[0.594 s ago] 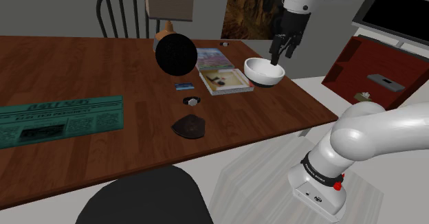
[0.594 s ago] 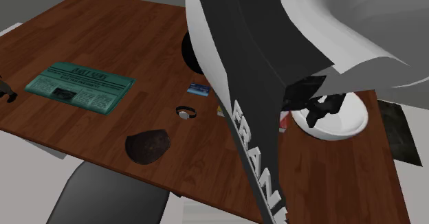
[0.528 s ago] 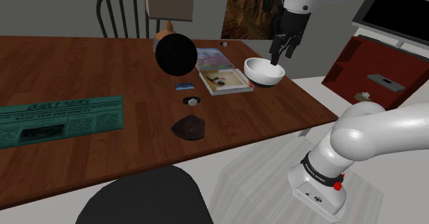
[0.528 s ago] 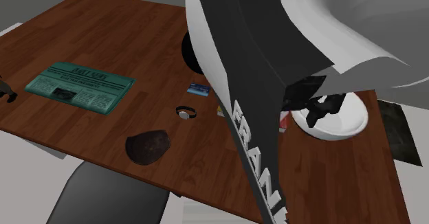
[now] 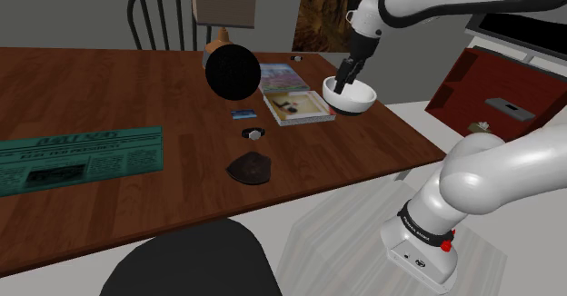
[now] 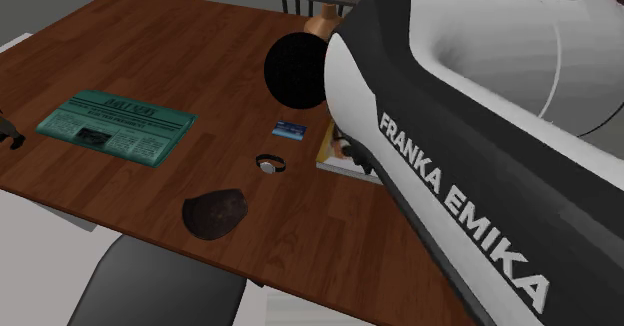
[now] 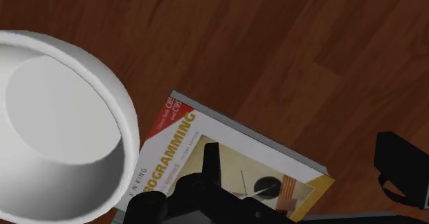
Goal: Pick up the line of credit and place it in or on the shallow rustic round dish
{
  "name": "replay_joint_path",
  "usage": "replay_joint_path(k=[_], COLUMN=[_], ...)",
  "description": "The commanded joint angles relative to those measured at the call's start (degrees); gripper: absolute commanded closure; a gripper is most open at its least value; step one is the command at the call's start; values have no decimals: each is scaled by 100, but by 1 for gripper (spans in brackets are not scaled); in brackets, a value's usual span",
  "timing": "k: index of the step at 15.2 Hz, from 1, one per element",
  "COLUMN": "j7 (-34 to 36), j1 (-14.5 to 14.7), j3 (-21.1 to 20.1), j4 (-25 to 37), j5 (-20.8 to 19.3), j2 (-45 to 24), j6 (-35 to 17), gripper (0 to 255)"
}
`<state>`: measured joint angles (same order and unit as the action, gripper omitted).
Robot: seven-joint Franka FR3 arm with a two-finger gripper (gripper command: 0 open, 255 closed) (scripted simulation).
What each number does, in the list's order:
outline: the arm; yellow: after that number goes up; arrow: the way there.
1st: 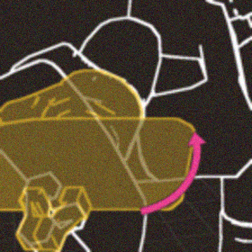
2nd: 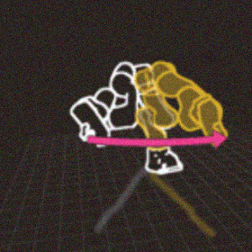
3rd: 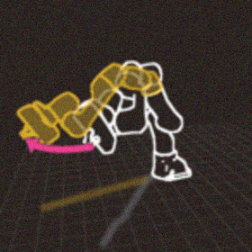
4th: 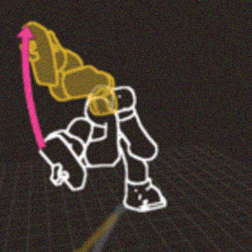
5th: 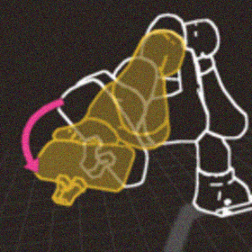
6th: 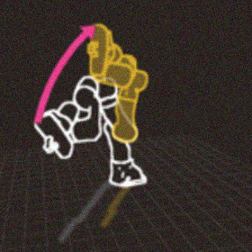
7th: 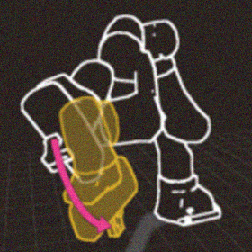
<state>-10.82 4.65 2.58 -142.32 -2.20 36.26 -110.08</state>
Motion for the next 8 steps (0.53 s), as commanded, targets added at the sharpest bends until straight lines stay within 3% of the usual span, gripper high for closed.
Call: replay_joint_path(k=[1, 8], j7=[-488, -2314], j1=[138, 844], j3=[204, 863], j4=[-96, 84], j5=[87, 859], j2=[-272, -1555], j6=[-560, -2123], gripper=[0, 0])
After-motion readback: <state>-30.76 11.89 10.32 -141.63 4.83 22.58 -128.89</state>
